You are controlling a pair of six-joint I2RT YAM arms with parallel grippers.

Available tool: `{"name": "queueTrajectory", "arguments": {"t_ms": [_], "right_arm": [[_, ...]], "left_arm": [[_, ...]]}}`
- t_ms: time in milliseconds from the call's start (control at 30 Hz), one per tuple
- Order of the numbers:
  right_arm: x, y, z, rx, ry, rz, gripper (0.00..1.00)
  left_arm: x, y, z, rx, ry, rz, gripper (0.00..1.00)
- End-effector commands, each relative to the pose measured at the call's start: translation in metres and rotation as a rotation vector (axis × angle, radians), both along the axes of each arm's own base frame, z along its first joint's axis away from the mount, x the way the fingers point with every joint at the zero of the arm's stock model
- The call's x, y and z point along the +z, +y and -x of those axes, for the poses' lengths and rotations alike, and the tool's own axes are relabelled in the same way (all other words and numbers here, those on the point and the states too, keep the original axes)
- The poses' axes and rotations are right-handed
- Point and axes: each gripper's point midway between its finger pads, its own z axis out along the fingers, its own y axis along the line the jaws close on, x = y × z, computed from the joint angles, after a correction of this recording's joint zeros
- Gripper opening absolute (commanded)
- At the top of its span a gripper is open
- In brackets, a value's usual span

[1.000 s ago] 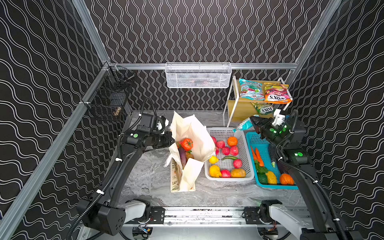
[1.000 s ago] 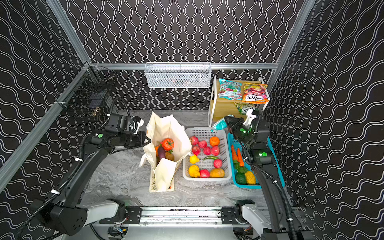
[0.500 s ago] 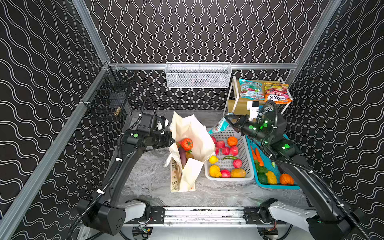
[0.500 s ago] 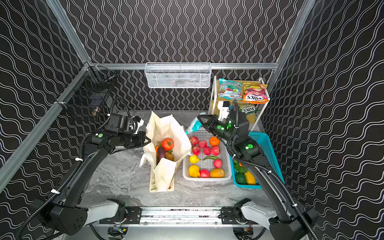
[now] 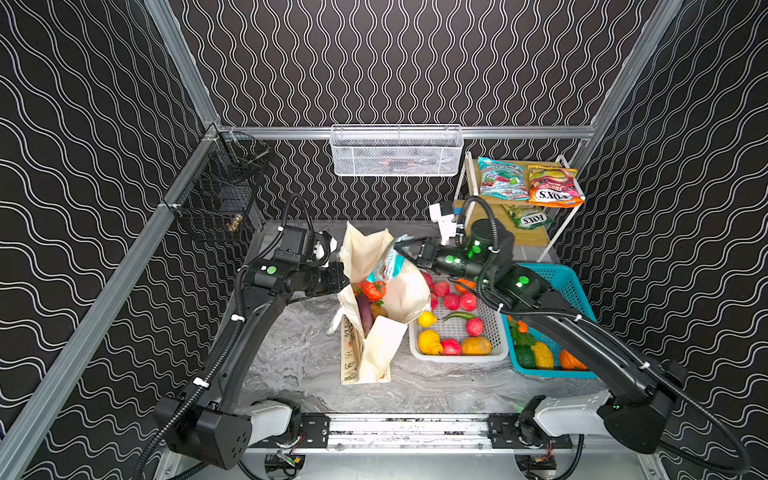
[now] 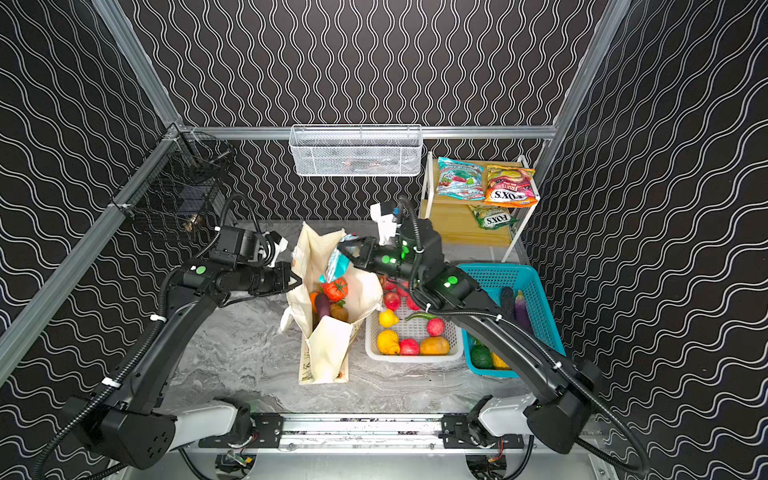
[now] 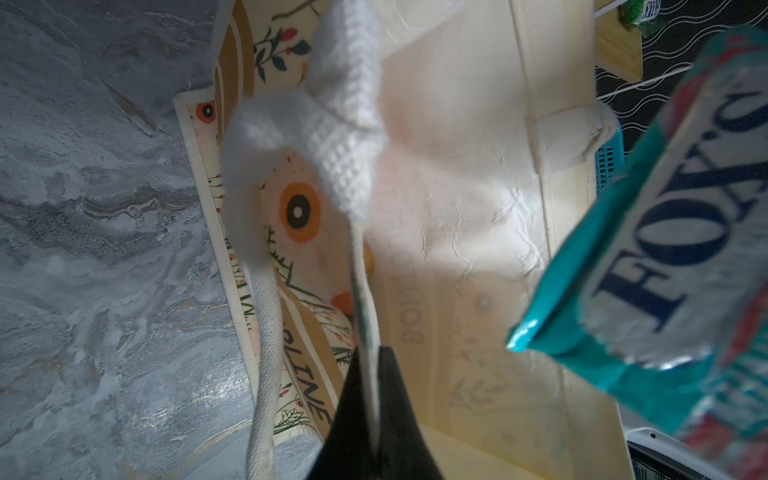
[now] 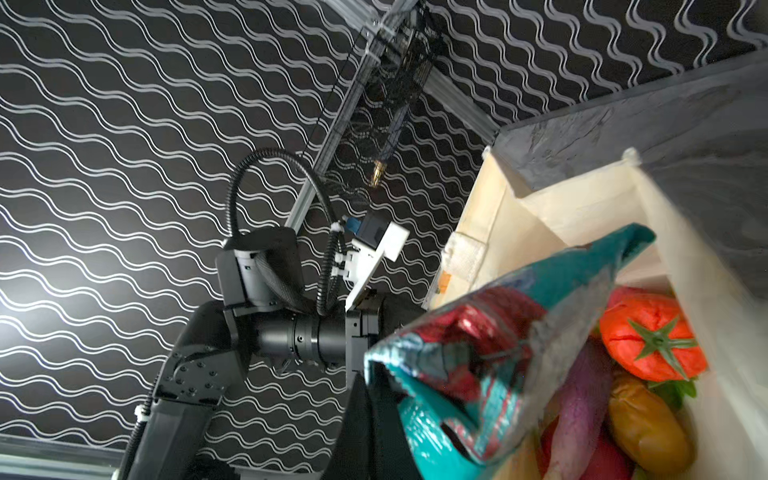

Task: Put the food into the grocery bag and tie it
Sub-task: 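Carry the teal snack bag with the right gripper over the tote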

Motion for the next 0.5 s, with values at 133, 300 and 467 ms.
{"name": "queueTrajectory", "arguments": {"t_ms": [133,300,467], "right_arm": [[-0.045,0.043,-0.005,0.075,0.022,0.089,0.00],[-0.084,0.057,-0.009,0.115,0.072,0.155,0.00],[-0.123,0.070,-0.012,0.162,0.131,0.223,0.00]], "left_arm": [[0.005,0.000,0.002,-0.007,-0.010,0.000,0.00],[0.007,0.001,0.003,-0.009,-0.016,0.000,0.00],[0.008,0.000,0.003,-0.010,-0.018,0.002,0.00]]}}
